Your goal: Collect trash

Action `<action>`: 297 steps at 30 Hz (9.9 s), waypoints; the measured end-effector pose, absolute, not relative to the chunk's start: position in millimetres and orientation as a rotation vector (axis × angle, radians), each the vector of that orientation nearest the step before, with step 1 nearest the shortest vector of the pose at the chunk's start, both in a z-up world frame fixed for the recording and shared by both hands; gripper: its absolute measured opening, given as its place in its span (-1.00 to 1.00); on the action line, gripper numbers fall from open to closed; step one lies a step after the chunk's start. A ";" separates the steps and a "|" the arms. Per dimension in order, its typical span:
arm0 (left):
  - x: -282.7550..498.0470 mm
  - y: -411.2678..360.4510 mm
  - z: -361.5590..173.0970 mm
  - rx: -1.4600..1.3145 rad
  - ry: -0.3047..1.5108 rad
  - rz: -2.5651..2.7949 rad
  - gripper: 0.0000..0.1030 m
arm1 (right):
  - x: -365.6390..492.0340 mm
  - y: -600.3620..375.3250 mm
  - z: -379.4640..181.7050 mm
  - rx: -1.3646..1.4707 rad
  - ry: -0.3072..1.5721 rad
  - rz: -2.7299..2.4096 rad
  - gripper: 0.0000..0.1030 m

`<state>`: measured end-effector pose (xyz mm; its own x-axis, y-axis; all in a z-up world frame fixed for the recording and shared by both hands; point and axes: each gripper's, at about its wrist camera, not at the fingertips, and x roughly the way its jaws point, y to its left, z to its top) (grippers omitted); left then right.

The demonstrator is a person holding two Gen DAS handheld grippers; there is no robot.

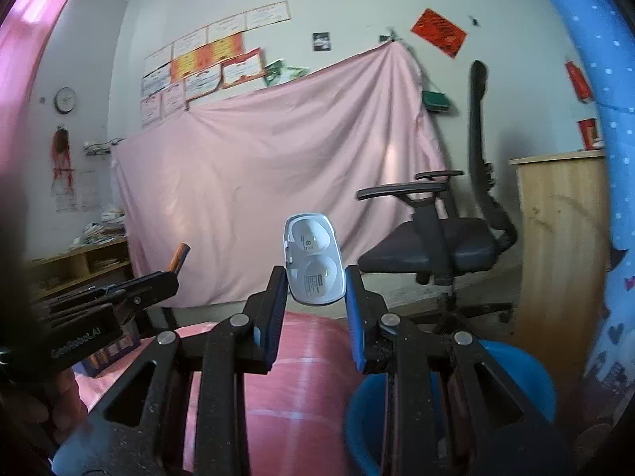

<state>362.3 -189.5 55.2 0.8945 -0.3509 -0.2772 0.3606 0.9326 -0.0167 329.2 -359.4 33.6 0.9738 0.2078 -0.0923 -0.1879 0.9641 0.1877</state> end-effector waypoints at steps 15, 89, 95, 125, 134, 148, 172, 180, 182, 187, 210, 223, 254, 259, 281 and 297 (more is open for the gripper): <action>404.9 -270.0 28.4 0.056 0.453 -0.536 -0.87 | 349.9 -438.1 6.9 0.354 0.268 0.044 0.04; 380.6 -166.6 19.5 -0.139 0.531 -0.284 0.93 | 320.3 -398.4 4.1 0.211 0.296 -0.143 1.00; 347.5 -149.0 12.2 -0.153 0.467 -0.255 0.93 | 290.3 -388.3 1.9 0.176 0.253 -0.139 1.00; 210.3 -82.8 10.8 -0.111 0.321 -0.193 0.96 | 141.4 -302.5 23.4 0.110 0.159 -0.097 1.00; 182.7 -54.7 9.8 -0.124 0.313 -0.157 0.96 | 115.5 -269.0 29.6 0.082 0.156 -0.070 1.00; 145.2 -28.3 4.3 -0.104 0.304 -0.108 0.96 | 82.9 -230.4 23.7 0.053 0.170 -0.050 1.00; 86.0 -9.9 -14.1 -0.055 0.264 -0.051 0.96 | 43.8 -186.6 6.6 -0.032 0.221 -0.051 1.00; 73.2 -7.1 -18.3 -0.045 0.249 -0.036 0.96 | 33.6 -178.9 -3.4 -0.054 0.226 -0.064 1.00; 70.4 -7.1 -20.5 -0.045 0.247 -0.036 0.96 | 31.4 -177.5 -5.8 -0.062 0.221 -0.065 1.00; 69.2 -4.9 -23.8 -0.058 0.260 -0.045 0.96 | 29.0 -175.5 -8.7 -0.067 0.216 -0.050 1.00; 65.4 -12.9 -30.8 -0.009 0.230 -0.068 0.96 | 24.4 -179.7 -11.6 -0.055 0.202 -0.062 1.00; 63.7 -16.4 -32.8 -0.009 0.228 -0.062 0.96 | 24.5 -176.9 -12.3 -0.061 0.202 -0.059 1.00; 63.1 -17.7 -33.1 -0.008 0.229 -0.060 0.96 | 24.7 -175.0 -12.5 -0.060 0.203 -0.059 1.00; 63.3 -18.2 -33.2 -0.007 0.229 -0.060 0.96 | 24.7 -174.8 -12.5 -0.060 0.203 -0.060 1.00; 63.2 -17.6 -33.5 -0.007 0.229 -0.060 0.96 | 25.4 -171.5 -12.2 -0.060 0.200 -0.058 1.00; 63.1 -18.1 -33.8 -0.006 0.228 -0.060 0.96 | 25.5 -169.5 -12.0 -0.059 0.199 -0.059 1.00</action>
<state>63.1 -18.1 -33.8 0.9723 -0.0600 -0.2260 0.0586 0.9982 -0.0129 25.5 -169.5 -12.0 0.9785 -0.0647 -0.1958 0.0531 0.9965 -0.0640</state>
